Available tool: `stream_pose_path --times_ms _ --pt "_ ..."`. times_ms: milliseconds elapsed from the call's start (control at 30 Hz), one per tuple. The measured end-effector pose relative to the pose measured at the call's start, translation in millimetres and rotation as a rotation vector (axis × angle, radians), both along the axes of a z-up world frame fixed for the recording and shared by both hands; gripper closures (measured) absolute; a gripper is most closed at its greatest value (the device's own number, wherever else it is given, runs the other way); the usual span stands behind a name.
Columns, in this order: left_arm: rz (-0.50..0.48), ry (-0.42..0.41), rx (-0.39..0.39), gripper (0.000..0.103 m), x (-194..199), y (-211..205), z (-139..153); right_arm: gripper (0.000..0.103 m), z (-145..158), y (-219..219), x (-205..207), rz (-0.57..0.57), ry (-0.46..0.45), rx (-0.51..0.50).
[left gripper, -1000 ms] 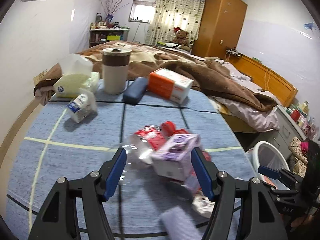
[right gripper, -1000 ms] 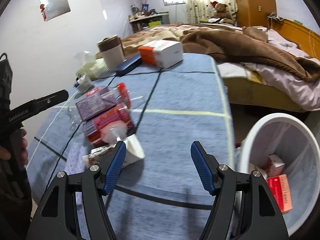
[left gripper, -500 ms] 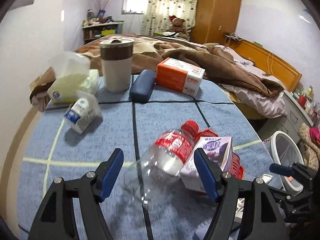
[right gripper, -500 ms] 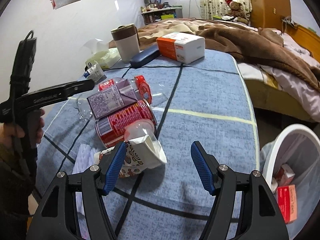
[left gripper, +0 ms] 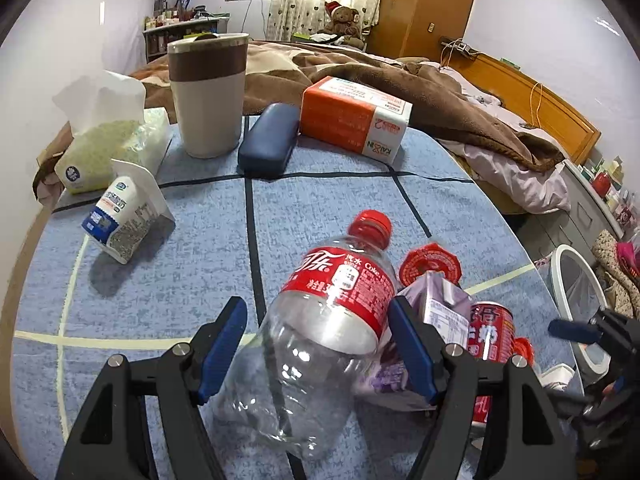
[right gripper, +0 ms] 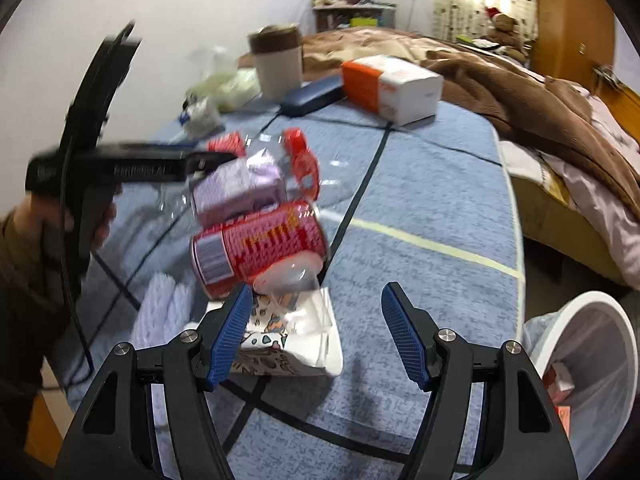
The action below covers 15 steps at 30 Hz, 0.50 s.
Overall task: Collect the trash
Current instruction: 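Move both tools back toward the bottles and can on the table, then grasp the Coca-Cola bottle with the left tool while the right tool grasps the clear plastic cup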
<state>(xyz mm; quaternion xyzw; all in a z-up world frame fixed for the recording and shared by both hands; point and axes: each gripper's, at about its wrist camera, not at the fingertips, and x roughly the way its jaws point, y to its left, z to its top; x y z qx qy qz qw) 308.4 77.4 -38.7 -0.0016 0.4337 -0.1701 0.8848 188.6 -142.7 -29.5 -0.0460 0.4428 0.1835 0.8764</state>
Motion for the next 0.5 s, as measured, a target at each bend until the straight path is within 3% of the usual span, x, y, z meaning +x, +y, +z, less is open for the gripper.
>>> stream_pose_path --times_ms 233,400,500 --pt "0.028 0.039 -0.004 0.028 10.5 5.4 -9.9 0.034 -12.6 2.3 15.1 0.014 0.070 0.012" --pt "0.056 0.036 0.019 0.028 12.1 10.9 -12.3 0.035 -14.8 6.1 15.9 0.026 0.068 0.011" --pt "0.067 0.050 0.014 0.033 14.0 14.1 -16.5 0.050 -15.1 5.9 15.5 0.028 0.067 0.017"
